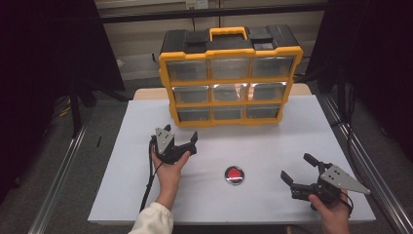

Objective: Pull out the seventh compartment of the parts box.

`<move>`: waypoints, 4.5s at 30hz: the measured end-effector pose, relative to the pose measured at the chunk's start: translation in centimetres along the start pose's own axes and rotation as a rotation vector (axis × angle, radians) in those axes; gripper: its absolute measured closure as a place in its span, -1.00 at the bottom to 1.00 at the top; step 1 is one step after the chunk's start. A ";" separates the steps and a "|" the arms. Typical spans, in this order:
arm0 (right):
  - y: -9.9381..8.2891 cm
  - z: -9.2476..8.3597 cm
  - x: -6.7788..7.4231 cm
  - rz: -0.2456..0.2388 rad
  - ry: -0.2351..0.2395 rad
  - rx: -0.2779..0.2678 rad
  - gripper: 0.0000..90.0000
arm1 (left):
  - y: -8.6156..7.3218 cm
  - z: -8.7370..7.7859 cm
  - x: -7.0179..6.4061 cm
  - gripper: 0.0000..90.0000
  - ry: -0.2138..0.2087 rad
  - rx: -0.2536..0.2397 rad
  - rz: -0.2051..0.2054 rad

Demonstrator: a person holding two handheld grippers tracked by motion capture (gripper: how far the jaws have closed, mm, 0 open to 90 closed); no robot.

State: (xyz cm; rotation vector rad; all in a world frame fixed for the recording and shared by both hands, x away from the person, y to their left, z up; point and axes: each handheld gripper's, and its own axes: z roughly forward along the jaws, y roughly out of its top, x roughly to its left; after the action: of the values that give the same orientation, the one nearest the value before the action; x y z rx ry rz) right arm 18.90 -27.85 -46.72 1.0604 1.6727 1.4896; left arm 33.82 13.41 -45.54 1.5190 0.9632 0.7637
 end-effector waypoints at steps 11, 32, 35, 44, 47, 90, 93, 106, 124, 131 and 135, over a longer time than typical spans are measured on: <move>0.0 0.0 0.0 -0.005 0.001 -0.001 -0.96 | -0.1 0.9 -0.4 -0.96 0.017 -0.017 -0.002; 0.1 -0.1 0.0 -0.008 0.007 0.002 -0.96 | 0.4 2.5 -1.3 -0.95 0.026 -0.020 0.000; 0.0 0.0 0.0 -0.006 0.002 0.000 -0.96 | 0.6 2.8 -1.5 -0.95 0.019 -0.026 0.000; 0.0 -0.1 0.0 -0.008 0.007 0.002 -0.96 | 1.0 3.4 -1.7 -0.95 0.036 -0.023 0.003; 0.0 0.0 0.0 -0.012 0.007 0.002 -0.96 | 0.9 3.7 -1.8 -0.95 0.044 -0.021 0.002; 0.0 0.0 0.0 -0.008 0.005 -0.001 -0.96 | 0.2 6.6 -1.4 -0.93 0.105 -0.017 -0.021; 0.0 0.0 0.0 -0.012 0.008 0.001 -0.96 | 0.1 6.7 -1.4 -0.93 0.116 -0.010 -0.021; 0.0 0.0 0.0 -0.008 0.007 0.000 -0.96 | -0.8 7.5 -1.2 -0.90 0.129 0.001 -0.013; 0.0 -0.2 -0.3 -0.006 0.014 0.000 -0.95 | -0.4 8.6 -1.8 -0.90 0.153 0.020 -0.006; 0.0 -0.1 -0.3 -0.006 0.014 -0.002 -0.95 | -0.4 8.5 -1.7 -0.89 0.175 0.022 0.023; 0.0 -0.1 -0.3 -0.006 0.011 0.002 -0.95 | -0.4 8.5 -1.6 -0.89 0.191 0.019 0.031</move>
State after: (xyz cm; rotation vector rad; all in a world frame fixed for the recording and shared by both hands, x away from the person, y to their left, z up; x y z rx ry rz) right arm 18.90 -28.14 -46.72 1.0489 1.6834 1.4928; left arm 40.47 8.10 -47.22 1.5002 1.0921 0.9370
